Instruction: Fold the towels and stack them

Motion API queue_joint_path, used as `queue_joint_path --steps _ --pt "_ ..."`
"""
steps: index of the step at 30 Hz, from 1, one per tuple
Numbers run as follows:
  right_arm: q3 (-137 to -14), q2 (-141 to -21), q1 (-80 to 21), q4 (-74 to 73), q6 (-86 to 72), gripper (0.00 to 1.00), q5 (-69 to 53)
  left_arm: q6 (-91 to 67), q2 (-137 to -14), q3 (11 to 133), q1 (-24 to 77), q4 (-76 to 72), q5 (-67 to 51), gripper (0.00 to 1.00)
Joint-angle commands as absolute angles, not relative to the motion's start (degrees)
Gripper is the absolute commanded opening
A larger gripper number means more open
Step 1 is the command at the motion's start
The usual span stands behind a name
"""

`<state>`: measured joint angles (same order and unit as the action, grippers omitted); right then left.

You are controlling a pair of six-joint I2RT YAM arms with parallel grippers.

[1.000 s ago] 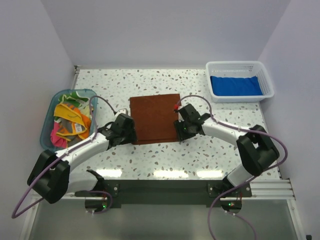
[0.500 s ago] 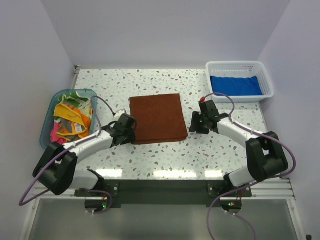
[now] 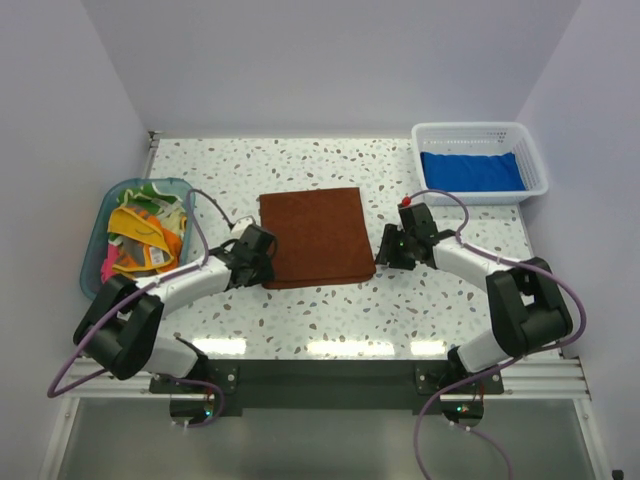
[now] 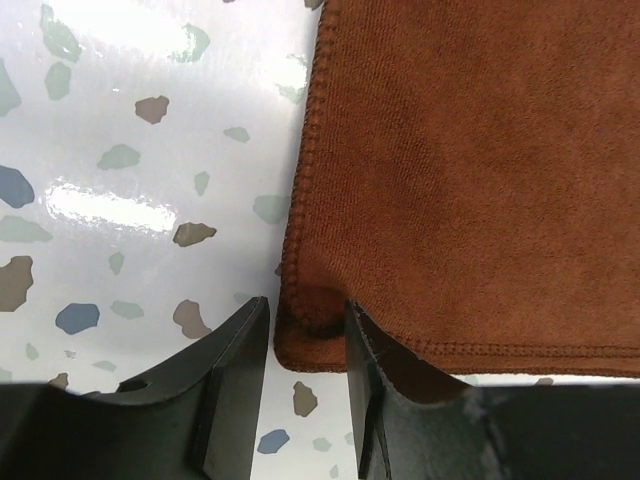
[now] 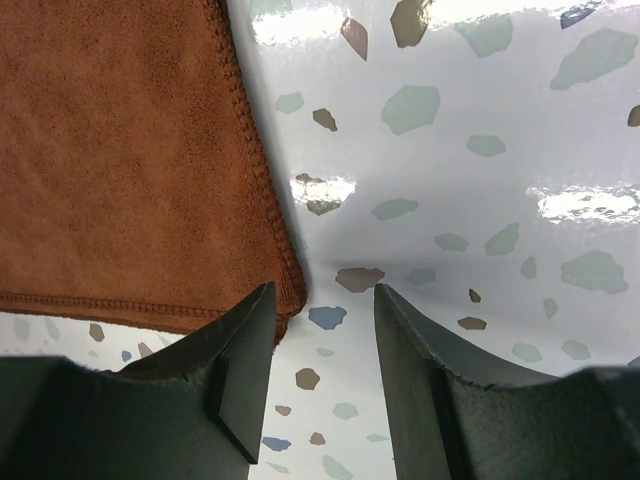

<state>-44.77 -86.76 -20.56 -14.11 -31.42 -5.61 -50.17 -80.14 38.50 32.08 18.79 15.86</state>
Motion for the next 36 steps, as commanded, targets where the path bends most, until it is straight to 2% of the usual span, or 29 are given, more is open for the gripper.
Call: queue_joint_path --steps 1,11,20,29,33,36 --pt "-44.6 -87.1 -20.3 -11.7 -31.9 0.47 -6.3 -50.5 -80.6 41.5 32.4 17.0 17.1 0.41" --pt "-44.6 -87.0 -20.4 -12.5 -30.6 0.47 -5.8 -49.8 -83.6 43.2 32.4 16.6 16.4 0.41" --pt "-44.3 -87.3 -20.3 -11.9 -30.7 0.47 -6.0 -51.1 -80.9 42.4 32.4 16.4 17.4 0.42" --pt "-44.0 -87.3 -20.3 -12.0 -30.6 0.47 -6.0 -51.1 -82.7 43.2 32.3 16.8 16.9 0.27" --pt "-44.0 -87.3 -20.2 -12.2 -30.8 0.45 -6.2 -51.1 -81.8 43.4 32.3 17.8 17.1 0.11" --pt "-43.9 -87.5 -20.3 -12.1 -31.6 0.45 -6.9 -51.0 -80.9 43.6 32.3 18.4 17.1 0.05"
